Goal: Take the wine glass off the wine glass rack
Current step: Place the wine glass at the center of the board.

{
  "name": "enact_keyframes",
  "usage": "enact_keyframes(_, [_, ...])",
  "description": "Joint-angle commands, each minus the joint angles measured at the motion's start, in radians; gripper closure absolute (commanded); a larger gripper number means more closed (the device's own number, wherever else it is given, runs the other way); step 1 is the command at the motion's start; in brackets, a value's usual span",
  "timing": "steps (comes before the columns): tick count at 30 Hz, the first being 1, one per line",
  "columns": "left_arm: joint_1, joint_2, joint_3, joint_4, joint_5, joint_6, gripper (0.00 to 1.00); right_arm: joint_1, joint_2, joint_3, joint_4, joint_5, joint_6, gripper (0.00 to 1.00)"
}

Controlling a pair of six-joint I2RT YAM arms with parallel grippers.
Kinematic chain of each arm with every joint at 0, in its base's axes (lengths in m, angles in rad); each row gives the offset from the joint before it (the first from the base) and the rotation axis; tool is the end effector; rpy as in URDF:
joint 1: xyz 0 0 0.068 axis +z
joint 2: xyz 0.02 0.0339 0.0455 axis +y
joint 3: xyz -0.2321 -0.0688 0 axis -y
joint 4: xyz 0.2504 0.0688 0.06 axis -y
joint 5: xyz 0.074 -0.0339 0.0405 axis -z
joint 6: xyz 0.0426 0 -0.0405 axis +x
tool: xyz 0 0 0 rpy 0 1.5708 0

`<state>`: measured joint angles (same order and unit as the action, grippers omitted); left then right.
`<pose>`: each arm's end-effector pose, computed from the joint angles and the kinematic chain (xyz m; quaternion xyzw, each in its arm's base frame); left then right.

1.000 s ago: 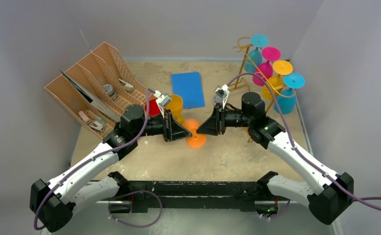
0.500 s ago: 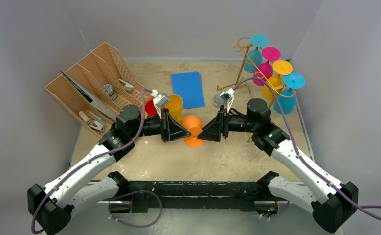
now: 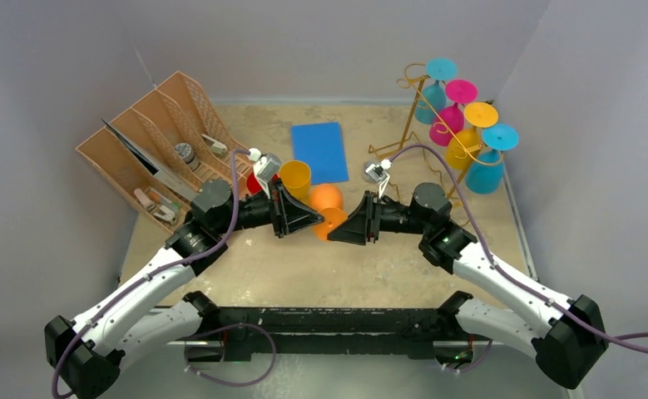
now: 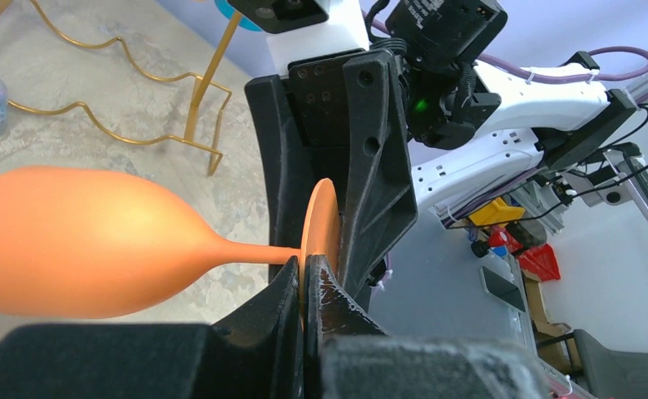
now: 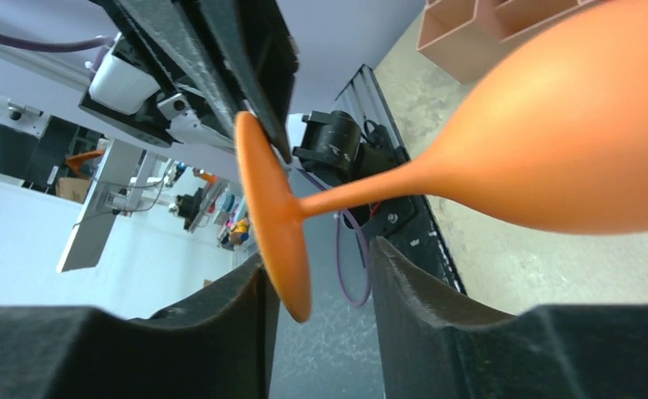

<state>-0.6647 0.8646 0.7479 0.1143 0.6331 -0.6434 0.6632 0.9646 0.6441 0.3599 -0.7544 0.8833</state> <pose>0.1682 -0.1638 0.3203 0.2270 0.6704 -0.5832 0.3986 0.1785 0.1765 0.2864 -0.1932 0.6696 0.6508 0.3013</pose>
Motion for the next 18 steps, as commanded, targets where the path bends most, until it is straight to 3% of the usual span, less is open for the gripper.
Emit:
enact_keyframes(1, [-0.007, 0.005, 0.002, 0.073, -0.010, -0.002, 1.00, 0.035, 0.024, 0.002, 0.148, 0.046, 0.029, 0.60])
enact_keyframes(13, [-0.007, -0.012, -0.005, 0.041, -0.038, 0.007, 1.00, 0.053, -0.020, -0.029, 0.137, 0.119, -0.015, 0.95])
enact_keyframes(16, [-0.007, -0.008, -0.008, 0.046, -0.041, 0.009, 1.00, 0.053, -0.016, -0.036, 0.144, 0.113, -0.014, 0.95])
enact_keyframes(18, [-0.007, -0.004, -0.008, 0.050, -0.040, 0.007, 1.00, 0.053, -0.011, -0.039, 0.145, 0.115, -0.013, 0.84])
